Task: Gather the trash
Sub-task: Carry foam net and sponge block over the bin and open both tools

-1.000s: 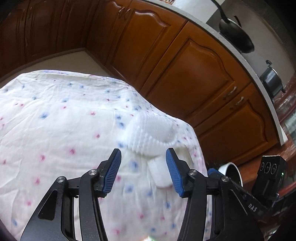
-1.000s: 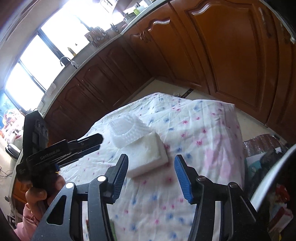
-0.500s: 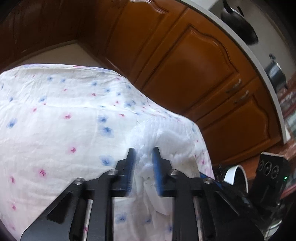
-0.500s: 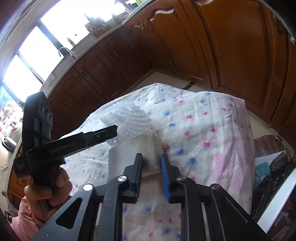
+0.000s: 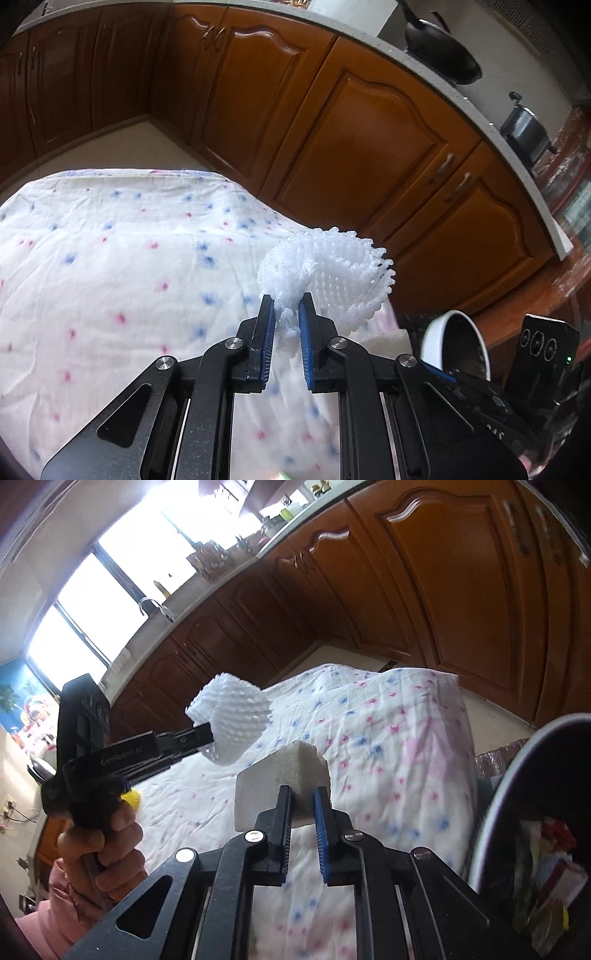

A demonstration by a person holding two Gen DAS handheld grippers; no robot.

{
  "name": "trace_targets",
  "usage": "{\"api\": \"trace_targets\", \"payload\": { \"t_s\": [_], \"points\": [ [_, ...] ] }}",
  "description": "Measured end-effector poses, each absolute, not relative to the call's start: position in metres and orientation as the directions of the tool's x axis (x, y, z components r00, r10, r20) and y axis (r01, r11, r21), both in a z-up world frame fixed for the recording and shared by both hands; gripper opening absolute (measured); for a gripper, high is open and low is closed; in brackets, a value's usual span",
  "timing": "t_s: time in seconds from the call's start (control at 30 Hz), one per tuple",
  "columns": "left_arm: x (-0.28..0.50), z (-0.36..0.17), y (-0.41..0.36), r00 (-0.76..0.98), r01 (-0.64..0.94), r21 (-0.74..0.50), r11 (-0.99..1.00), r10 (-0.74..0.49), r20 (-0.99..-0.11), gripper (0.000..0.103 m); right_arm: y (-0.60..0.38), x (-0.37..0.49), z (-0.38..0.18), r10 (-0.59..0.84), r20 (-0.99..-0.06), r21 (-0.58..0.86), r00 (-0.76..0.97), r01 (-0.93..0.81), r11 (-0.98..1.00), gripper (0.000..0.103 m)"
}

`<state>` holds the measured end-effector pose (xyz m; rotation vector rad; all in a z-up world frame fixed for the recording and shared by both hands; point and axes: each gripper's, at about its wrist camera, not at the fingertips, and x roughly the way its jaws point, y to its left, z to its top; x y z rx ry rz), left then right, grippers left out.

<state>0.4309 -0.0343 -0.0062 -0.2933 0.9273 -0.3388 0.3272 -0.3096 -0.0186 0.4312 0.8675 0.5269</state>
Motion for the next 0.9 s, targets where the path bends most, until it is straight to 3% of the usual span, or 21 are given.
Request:
{"api": "trace_targets", "payload": {
  "t_s": [0.6, 0.9],
  "points": [
    [0.32, 0.006, -0.097, 0.481, 0.252, -0.502, 0.827, -0.557, -0.677, 0.012, -0.41, 0.214, 0.007, 0.418, -0.558, 0.491, 0.717, -0.121, 0.863, 0.012],
    [0.294, 0.007, -0.158, 0.43, 0.336, -0.476, 0.813, -0.582, -0.69, 0.012, -0.449, 0.187, 0.006, 0.328, -0.563, 0.469, 0.759, -0.034, 0.883, 0.012]
  ]
}}
